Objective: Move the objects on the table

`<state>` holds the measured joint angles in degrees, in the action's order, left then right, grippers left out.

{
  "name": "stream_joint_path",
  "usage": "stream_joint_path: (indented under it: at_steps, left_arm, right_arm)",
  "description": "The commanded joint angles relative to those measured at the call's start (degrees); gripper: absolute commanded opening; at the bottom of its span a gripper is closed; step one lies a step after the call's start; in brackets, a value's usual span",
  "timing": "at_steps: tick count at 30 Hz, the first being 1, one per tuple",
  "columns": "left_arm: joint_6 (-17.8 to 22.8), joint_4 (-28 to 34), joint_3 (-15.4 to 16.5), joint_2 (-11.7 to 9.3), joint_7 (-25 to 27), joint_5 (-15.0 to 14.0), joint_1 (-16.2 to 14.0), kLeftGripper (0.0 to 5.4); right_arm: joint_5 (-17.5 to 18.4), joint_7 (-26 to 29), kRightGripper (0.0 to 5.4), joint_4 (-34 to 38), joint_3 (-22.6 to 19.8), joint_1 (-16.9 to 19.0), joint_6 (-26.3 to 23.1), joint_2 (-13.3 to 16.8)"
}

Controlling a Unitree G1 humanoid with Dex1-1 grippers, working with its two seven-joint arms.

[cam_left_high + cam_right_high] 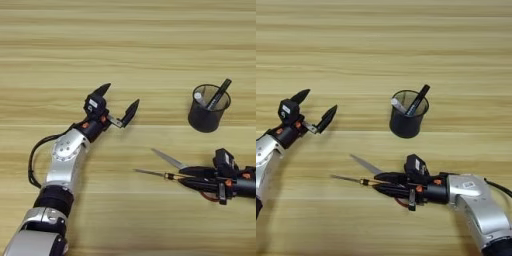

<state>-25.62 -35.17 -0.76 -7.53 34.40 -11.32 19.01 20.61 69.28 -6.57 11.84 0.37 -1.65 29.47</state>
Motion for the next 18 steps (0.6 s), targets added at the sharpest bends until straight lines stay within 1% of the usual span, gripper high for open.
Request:
stream_joint_path:
  at_steps: [1, 6, 12, 18]
  left_arm:
    - [-0.5, 0.3, 0.0, -0.2, -0.1, 0.8, 0.0, 5.40]
    - [-0.5, 0.3, 0.0, -0.1, -0.1, 0.8, 0.0, 5.40]
    - [-0.5, 0.2, 0.0, -0.1, -0.1, 0.8, 0.1, 5.40]
    - [-0.6, 0.1, 0.0, -0.1, -0.1, 0.9, 0.2, 5.40]
  right_arm:
    - [-1.0, 0.0, 1.62, -0.1, 0.1, 0.0, -0.6, 0.5]
    - [0.4, 0.0, 2.09, 0.8, -0.9, -0.1, -0.9, 0.1]
    - [2.1, -0.3, 2.78, 2.4, -2.4, -0.5, -1.5, -0.1]
    - [3.8, -0.7, 3.28, 4.4, -4.0, -0.7, -2.3, -0.3]
